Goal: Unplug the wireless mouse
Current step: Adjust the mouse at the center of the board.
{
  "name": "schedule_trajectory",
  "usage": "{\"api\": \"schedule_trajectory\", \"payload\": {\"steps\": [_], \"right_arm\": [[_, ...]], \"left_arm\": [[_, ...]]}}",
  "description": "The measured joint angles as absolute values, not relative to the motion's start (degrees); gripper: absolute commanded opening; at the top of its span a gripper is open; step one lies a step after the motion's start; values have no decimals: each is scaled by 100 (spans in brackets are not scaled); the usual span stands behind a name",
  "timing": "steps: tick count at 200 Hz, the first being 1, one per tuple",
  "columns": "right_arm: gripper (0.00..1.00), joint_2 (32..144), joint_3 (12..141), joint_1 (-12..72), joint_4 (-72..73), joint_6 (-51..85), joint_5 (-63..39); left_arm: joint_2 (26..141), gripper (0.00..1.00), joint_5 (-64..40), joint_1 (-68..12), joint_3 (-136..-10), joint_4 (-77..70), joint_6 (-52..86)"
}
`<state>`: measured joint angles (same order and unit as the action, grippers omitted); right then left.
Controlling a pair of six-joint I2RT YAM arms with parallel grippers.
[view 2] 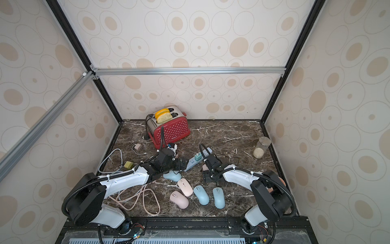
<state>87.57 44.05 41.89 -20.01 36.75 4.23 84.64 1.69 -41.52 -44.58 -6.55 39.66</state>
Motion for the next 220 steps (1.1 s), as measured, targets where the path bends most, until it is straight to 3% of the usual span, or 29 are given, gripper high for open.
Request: {"api": "schedule_trajectory", "payload": {"steps": [67,103,220], "right_arm": [[74,9216,4814,4300,-2095,3774,862],[71,8755,4316,4099,-2104,3868,1046],[82,7328,4117,3284,-2359,3671,325]], "left_arm": [[8370,93,-198,-4152,-4263,-1345,4233],[8366,92,-259,-4152,-4263,-1363,4228],[8239,88,-648,-4185,-4364,-1114,3760]]}}
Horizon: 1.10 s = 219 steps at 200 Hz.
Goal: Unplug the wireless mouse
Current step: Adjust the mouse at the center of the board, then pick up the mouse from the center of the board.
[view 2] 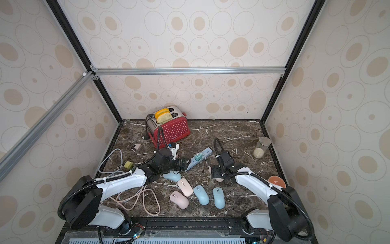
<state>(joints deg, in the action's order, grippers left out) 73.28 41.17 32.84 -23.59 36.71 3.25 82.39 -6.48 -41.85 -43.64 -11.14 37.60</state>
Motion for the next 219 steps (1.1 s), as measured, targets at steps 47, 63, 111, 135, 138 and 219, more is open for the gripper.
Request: {"api": "schedule_trajectory", "payload": {"steps": [47,63,111,135,138,219], "right_arm": [[83,8136,4353,3269,-2495,3124,84],[83,8451,4416,3264,-2528,2971,3],[79,8825,4589,3267,-2552,2663,27],[77,8879,4628,3271,-2552,2510,67],[78,8892,4637,3271,-2547,2484,71],[73,9251,4932,3271,-2246,1837,-189]], "left_arm": [[8276,86,-792,-4211,-4484,-1094,3699],[8350,86,-836,-4211,-4525,-1072,3701],[8438,86,-963,-4213,-4539,-969,3701],[8534,85,-1096,-4213,-4609,-963,3699],[8554,85,-1116,-4213,-4619,-967,3699],[8737,84,-1546,-4213,-4668,-976,3704]]}}
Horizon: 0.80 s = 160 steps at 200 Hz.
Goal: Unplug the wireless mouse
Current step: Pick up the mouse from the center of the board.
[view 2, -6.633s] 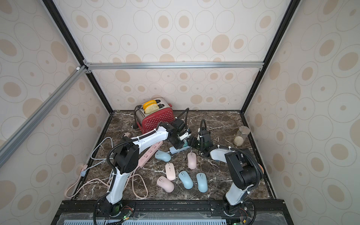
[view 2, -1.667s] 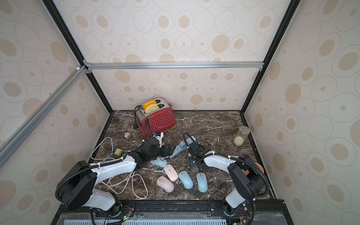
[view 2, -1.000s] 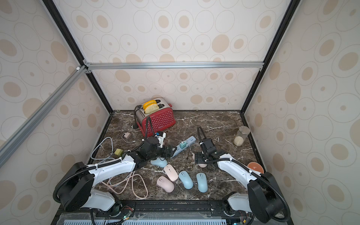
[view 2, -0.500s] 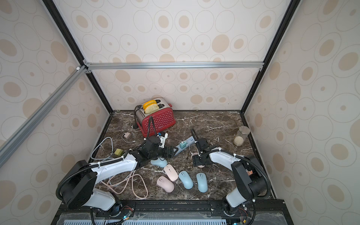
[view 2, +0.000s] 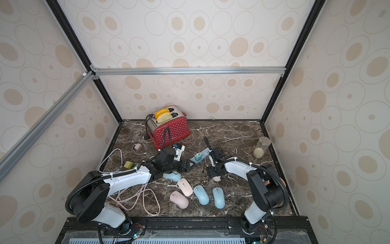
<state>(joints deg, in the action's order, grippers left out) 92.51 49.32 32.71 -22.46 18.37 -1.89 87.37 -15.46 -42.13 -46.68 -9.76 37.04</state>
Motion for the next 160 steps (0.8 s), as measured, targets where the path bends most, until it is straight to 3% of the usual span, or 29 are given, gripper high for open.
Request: {"api": "schedule_trajectory", "payload": {"steps": [45,96,160], "right_arm": [[62,9242,4860,3282,-2005,1660,-246],[54,8803,4482,3507,-1765,1579,-471],[51,7881,4163,3769,-1413,1601,-701]], "left_arm": [[8759,79,-1662,-4213,-4644,-1142,3817],[9024,50,-1695,-4261,-4195,-2370,4471],[9848,47,-1822,-4333,-3946,-4051,5301]]}}
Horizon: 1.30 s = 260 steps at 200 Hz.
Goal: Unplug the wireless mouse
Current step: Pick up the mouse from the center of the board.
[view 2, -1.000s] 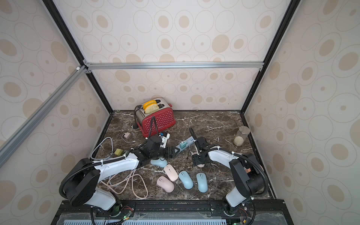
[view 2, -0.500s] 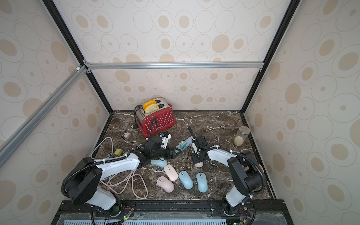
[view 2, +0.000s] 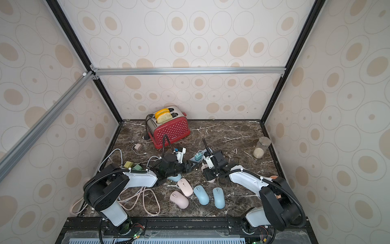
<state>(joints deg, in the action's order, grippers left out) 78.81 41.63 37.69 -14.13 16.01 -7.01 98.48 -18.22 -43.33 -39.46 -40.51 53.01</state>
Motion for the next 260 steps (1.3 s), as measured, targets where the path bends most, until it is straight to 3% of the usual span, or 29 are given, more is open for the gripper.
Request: {"api": "schedule_trajectory", "payload": {"steps": [147,178,210,260], "right_arm": [[48,7476,3828,4086,-749,1962,-1063],[48,7481,3782,4158,-642,2045,-1087],[47,7485,3745,4182,-530,2121,-1083],[44,7548,3717,4185,-565,2182,-1066]], "left_arm": [[10481,34,-1898,-4381,-3946,-5196,6042],[10486,25,-1898,-4394,-3946,-5273,6134],[10532,0,-1881,-4401,-3946,-5415,6257],[10617,0,-1859,-4416,-3946,-5481,6379]]}}
